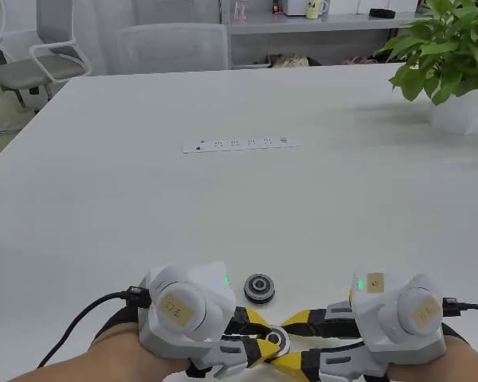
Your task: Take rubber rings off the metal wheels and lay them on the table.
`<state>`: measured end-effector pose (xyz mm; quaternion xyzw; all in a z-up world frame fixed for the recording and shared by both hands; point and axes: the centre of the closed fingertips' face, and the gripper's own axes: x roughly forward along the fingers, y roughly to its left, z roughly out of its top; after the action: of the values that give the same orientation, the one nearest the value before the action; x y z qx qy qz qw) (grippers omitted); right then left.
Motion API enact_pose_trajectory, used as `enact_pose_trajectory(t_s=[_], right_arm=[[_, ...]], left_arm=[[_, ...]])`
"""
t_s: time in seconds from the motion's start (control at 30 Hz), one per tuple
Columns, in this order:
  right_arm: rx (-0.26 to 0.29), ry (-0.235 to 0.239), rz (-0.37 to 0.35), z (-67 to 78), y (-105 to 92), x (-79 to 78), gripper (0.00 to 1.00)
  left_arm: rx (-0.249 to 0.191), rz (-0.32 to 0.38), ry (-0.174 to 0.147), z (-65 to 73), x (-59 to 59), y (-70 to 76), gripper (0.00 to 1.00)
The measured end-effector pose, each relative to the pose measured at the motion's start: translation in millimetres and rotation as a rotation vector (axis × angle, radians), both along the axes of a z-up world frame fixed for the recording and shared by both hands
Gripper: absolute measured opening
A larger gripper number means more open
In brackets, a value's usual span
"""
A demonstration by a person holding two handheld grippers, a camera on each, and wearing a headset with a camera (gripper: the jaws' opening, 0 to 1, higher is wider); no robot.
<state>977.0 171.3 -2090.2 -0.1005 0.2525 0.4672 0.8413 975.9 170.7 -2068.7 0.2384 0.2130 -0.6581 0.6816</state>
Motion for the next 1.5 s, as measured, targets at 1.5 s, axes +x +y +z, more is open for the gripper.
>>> enact_pose_trajectory(t_s=[1.5], right_arm=[[0.019, 0.052, -0.054, 5.7, -3.6, -11.7, 0.13]], left_arm=[[-0.01, 0.01, 0.001, -0.7, 0.2, -0.1, 0.08]])
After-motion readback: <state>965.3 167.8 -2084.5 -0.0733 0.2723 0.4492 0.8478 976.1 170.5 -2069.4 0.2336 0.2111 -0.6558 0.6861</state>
